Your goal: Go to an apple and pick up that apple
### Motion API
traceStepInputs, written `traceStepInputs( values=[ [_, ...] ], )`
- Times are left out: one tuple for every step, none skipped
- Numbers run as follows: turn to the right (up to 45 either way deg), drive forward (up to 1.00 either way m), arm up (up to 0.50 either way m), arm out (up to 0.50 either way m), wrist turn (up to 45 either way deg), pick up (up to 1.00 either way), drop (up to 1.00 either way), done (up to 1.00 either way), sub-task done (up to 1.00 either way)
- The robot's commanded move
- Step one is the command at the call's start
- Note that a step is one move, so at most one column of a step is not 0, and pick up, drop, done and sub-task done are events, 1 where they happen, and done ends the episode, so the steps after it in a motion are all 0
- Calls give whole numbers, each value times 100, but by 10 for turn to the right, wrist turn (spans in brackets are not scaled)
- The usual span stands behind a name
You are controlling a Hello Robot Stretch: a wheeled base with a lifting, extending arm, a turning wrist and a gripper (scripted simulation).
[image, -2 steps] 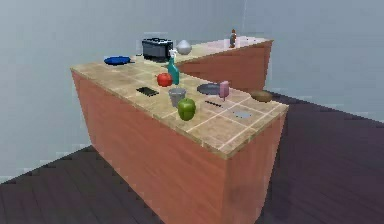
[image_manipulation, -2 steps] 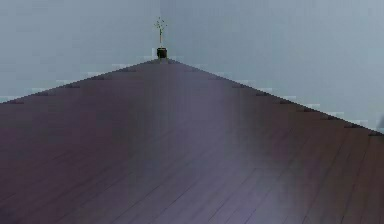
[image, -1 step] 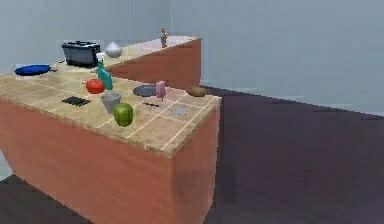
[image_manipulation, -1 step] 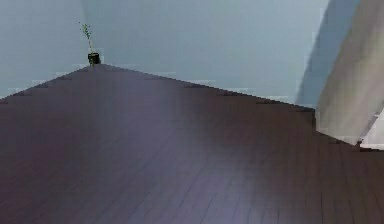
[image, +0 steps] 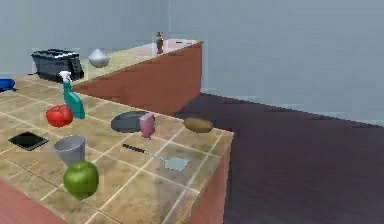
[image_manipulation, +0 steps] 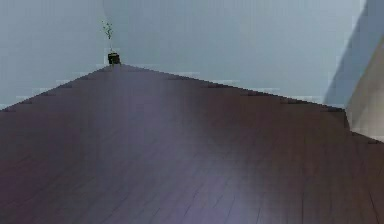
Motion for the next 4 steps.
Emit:
traceStepInputs(
  values=[
    [-450, 0, 0, 0, 0, 0, 0, 0, 0],
    [-450, 0, 0, 0, 0, 0, 0, 0, 0],
    [-270, 0, 0, 0, 0, 0, 0, 0, 0],
    [0, 0, 50, 0, 0, 0, 0, 0, 0]
  ],
)
